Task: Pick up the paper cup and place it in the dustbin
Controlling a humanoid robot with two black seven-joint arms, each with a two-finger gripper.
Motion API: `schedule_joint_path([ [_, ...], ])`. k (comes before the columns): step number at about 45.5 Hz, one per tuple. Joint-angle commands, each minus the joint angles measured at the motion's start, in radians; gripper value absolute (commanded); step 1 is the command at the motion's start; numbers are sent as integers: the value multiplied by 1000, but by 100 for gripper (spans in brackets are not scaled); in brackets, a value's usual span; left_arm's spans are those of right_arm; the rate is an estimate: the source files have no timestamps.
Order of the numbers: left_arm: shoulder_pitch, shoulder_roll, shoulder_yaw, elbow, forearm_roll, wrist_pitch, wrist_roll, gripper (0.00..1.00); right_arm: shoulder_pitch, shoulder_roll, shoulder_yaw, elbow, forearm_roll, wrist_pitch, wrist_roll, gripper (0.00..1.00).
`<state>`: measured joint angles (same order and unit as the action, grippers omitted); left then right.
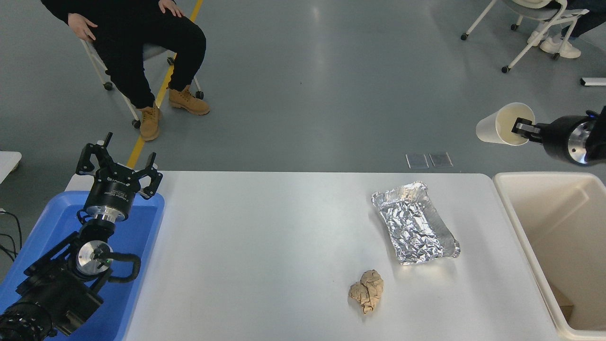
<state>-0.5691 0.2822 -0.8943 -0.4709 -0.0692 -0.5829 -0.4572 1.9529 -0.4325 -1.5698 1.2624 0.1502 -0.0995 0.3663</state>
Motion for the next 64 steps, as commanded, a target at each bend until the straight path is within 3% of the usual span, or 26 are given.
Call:
schedule_joint_path([
  [1, 0, 0, 0, 0, 0, 0, 0, 99, 173, -49, -24, 34, -20, 121, 2, 0],
  [27, 0, 0, 0, 0, 0, 0, 0, 99, 187, -48, -30, -6, 23, 150, -21, 0],
  [34, 0, 0, 0, 0, 0, 0, 0, 99, 66, -48, -73, -133, 208, 149, -72, 0],
  [43, 0, 0, 0, 0, 0, 0, -1, 99, -193, -51, -144, -377, 456, 130, -76, 0],
  [64, 0, 0, 0, 0, 0, 0, 0, 99, -771, -107, -27, -698, 747, -91, -90, 0],
])
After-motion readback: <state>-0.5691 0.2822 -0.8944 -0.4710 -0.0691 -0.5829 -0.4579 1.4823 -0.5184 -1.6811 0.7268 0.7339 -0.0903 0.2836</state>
